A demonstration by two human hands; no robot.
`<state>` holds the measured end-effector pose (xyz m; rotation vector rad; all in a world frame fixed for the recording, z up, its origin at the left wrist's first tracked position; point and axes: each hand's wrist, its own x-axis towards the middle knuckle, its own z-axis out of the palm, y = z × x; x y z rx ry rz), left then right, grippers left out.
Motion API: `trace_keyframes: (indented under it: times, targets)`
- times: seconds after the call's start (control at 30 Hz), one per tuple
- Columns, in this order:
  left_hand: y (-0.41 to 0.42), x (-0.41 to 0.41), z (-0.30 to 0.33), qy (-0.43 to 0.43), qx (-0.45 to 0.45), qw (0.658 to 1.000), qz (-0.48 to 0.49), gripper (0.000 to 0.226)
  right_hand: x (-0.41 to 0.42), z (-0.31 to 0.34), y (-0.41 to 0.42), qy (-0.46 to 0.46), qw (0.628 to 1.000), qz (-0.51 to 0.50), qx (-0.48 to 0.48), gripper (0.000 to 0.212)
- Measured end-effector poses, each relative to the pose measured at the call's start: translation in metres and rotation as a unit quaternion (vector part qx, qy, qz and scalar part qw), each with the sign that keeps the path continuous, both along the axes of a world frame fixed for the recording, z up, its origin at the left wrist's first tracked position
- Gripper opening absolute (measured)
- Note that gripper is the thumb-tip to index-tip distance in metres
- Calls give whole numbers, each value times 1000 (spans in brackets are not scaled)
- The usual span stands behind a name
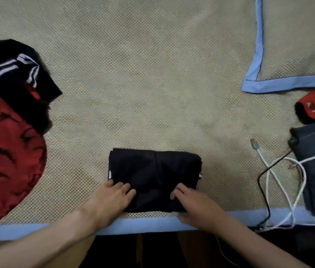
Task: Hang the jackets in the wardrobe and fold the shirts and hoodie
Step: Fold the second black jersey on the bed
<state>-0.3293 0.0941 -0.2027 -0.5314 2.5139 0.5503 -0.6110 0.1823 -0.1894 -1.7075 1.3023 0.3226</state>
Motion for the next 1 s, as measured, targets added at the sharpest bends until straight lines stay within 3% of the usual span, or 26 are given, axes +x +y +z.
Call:
trace_keyframes:
  times: [0.07,0.13,0.2,0.23,0.37,0.4,0.47,0.5,0.57,0.7,0.93,1.0]
  targets:
    - [9,-3,-6,7,-17,997,79,49,11,-5,-3,14,998,-66,19,44]
    - [5,-19,0,90,-55,976,192,49,24,1,-24,13,979,-180,-94,44]
    - [2,-40,-1,130,-84,955,252,57,38,-8,-40,36,951,-201,-233,48]
    - [0,-48,-7,133,-86,953,258,63,43,-14,-48,56,948,-185,-254,55]
    - [-27,-36,-39,59,-71,965,244,91,27,-38,-72,142,975,-94,-140,80]
    - [-35,-25,-42,37,-59,968,243,91,15,-38,-75,163,976,-91,-109,78]
    - [-50,-5,-37,6,30,960,277,62,-7,-24,-78,187,976,-109,-37,63]
    - [-55,1,-25,8,106,944,312,43,-15,-16,-77,173,976,-130,16,57]
    - [-57,11,3,49,229,879,416,25,-23,7,-73,97,970,-202,99,50]
    - [-60,28,83,151,325,730,582,26,-25,76,-99,-26,957,-267,110,41]
    - [-85,133,261,343,205,603,690,50,59,268,-215,-195,944,-264,-9,29]
    - [-81,175,311,401,172,546,715,59,107,322,-238,-256,930,-262,-36,29]
